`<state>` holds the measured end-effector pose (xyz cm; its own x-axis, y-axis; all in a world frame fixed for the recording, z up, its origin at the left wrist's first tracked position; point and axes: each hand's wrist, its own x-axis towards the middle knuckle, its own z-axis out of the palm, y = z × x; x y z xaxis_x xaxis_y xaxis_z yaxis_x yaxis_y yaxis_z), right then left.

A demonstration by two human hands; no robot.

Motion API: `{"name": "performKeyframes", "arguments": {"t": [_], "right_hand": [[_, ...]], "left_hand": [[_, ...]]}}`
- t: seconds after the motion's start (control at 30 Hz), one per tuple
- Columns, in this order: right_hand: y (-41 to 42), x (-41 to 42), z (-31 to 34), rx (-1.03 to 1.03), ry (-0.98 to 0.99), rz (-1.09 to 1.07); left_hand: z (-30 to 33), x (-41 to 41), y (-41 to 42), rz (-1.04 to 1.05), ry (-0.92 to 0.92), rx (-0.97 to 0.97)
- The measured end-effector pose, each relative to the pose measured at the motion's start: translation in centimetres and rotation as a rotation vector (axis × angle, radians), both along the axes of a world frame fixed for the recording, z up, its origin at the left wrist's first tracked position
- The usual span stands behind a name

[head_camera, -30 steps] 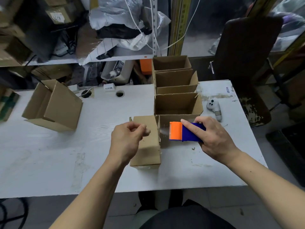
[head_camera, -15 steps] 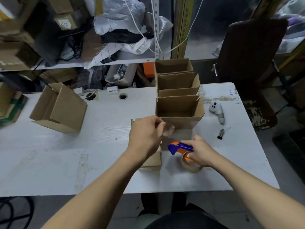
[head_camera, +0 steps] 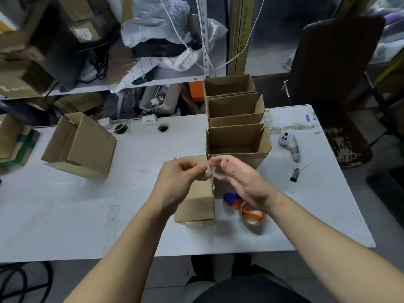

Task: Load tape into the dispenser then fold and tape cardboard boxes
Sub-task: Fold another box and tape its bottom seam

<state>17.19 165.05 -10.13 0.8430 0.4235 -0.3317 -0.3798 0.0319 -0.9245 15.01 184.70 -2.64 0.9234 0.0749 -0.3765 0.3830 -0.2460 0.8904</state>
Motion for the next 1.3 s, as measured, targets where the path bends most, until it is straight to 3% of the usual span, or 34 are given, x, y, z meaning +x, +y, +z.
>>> {"name": "performKeyframes", "arguments": {"t": [0.23,0.4,0.67,0.73,0.93,1.07,1.3], "right_hand": [[0.2,0.6,-1.1,0.138,0.182,-0.081],[-0.1,0.5,-0.3,0.292,0.229,-0.038],[0.4,0.5,0.9,0.325,0.203,0.03],[0.4,0.6,1.0,0.2,0.174,-0.015],[0.5,0.8,0.2,-0.201,0.045,-0.091],[1.6,0.7,-1.8,-0.345,0.024,-0.181],[3.1,-0.1,-2.9,-0.416,-0.045,-0.271]], "left_hand": [[-1.1,-0.2,0.4,0.089,0.114,-0.169],[-1.1,-0.2,0.1,0.116,0.246,-0.568],[-1.6,-0.1,0.2,0.132,0.245,-0.571],[-2.0,-0.2,0.1,0.156,0.199,-0.428],[-5.2,-0.6,-1.1,0.137,-0.06,0.312],[-8.2,-0.6,-1.9,0.069,-0.232,0.759],[-11.1,-0.2,-1.5,-0.042,-0.538,1.1]]}}
